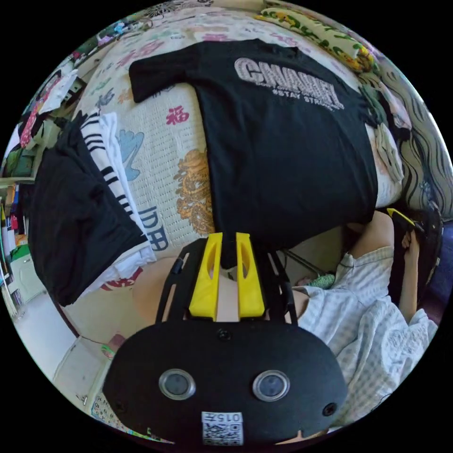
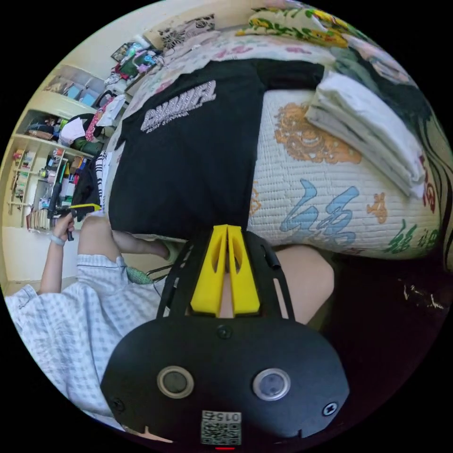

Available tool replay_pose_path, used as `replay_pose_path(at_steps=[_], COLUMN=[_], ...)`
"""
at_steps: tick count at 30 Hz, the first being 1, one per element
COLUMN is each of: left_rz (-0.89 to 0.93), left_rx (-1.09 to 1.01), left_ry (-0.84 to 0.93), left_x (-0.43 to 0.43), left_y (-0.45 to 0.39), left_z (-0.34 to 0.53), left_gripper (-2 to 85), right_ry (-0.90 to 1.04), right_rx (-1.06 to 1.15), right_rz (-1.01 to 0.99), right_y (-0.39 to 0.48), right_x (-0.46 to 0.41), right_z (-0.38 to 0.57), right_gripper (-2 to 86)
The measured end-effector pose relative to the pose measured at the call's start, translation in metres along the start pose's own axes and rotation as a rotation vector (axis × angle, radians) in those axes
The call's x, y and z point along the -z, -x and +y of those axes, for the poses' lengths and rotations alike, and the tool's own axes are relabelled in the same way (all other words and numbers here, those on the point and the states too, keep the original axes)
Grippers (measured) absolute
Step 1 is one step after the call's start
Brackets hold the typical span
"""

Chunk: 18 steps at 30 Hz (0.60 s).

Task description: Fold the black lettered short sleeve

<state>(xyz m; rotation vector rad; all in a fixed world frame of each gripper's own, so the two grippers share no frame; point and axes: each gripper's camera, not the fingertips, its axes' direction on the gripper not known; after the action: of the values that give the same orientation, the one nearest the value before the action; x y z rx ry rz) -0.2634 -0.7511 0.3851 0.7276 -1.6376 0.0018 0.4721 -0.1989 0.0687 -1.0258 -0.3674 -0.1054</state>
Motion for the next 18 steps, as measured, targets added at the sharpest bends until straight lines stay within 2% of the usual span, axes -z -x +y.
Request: replay_pose_path(at_steps=[4,6,12,18], left_rz=[-0.001,-0.031,-0.06,-0.218], left_rx=[-0.116,-0.182,-0.211,-0.405], left_ry=[-0.106,-0.074,-0.002,-0.068], left_x=[0.007,-0.014,-0.072,-0.082], left_y=[-0.066,-0.112,-0.182,-0.237], left_z=[-0.018,-0.039,-0.07,-0.071], left_gripper=[0.5,-0.3,-0.7,-0.7], right_ry=[-0.043,0.005,0.118,0.013], right_rx=[0.086,0.114,0.134,0.128], right_rz=[0.101,0.183,0.304,0.414], right_y=[0.03,0.047,0.07,0.077], right_x=[0.01,-0.002,-0.037,-0.023], right_z=[0.004,-0.004,-0.013,0.007], right_gripper=[-0.5,-0.5,-0.6,-0.7])
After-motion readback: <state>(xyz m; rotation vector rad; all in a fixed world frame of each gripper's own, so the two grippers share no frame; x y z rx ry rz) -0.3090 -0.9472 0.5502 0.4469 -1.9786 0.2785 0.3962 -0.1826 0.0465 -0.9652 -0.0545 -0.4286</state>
